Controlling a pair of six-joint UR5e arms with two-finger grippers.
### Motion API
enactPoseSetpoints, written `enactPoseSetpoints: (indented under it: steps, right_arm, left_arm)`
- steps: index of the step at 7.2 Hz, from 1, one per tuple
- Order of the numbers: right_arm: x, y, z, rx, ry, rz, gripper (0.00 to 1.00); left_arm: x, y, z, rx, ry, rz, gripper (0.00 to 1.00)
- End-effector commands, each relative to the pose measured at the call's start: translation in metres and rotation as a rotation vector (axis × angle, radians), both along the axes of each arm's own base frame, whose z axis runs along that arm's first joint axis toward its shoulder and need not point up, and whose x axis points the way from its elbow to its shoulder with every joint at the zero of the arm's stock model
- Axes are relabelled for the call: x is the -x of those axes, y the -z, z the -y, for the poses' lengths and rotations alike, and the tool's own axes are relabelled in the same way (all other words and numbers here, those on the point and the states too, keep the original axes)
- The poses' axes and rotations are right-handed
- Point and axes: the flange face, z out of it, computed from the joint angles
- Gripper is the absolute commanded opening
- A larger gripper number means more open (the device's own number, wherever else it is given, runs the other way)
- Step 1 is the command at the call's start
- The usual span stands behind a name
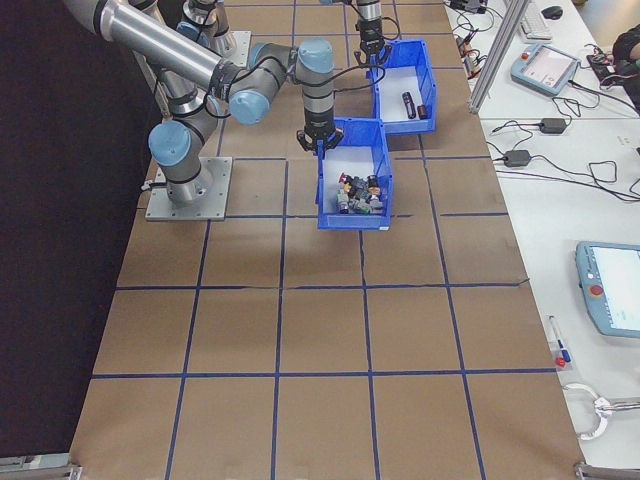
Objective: Place battery box in front
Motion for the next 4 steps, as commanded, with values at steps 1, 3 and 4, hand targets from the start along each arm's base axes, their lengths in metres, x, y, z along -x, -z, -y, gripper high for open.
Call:
enactPoseSetpoints:
  steps: [1,3,4]
  right_arm:
    - [-0.004,0.003,-0.011,-0.002,0.019,0.002,0.00]
    - [-0.015,0.009,-0.035,0.005,0.069,0.018,0.00]
    - [-0.028,0.012,-0.046,0.004,0.131,0.022,0.00]
  left_arm:
    - [0.003,-0.007,-0.004,0.022,0.005,-0.011,0.89]
    - [0.002,-0.012,-0.016,0.012,0.010,-0.005,0.99]
    - [-0.003,-0.028,-0.024,-0.010,0.011,0.003,0.99]
